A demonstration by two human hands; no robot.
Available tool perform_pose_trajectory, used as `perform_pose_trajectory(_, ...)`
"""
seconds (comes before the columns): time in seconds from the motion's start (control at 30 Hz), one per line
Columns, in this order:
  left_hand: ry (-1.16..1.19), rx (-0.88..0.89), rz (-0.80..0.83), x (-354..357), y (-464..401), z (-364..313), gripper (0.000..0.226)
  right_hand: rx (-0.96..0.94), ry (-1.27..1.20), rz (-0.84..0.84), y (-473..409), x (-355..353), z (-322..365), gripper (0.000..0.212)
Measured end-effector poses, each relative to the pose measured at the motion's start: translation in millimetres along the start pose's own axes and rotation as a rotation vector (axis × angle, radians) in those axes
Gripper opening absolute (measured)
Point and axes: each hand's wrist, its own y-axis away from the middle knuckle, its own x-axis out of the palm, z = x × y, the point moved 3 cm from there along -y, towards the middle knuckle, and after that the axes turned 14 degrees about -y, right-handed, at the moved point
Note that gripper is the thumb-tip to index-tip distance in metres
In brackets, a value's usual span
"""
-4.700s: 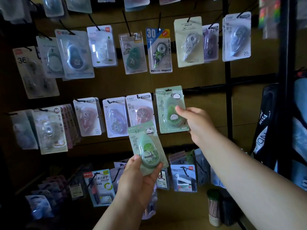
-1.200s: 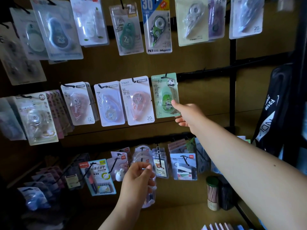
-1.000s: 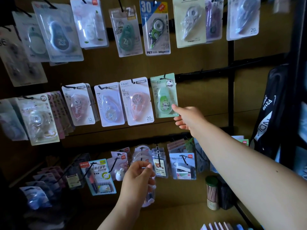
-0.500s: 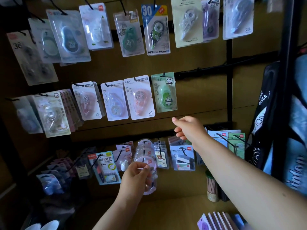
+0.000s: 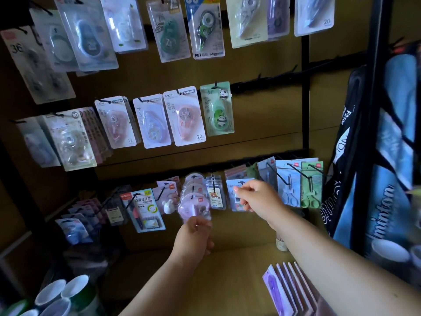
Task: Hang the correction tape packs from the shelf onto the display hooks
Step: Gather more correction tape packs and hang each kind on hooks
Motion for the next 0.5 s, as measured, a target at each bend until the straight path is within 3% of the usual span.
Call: perform_pose_trajectory(0.5, -0.191, -0.053, 0.244, 108.6, -54.7, 45.0, 0.008, 0.290, 0.314, -0.040, -15.1, -38.0, -140.8, 0.031)
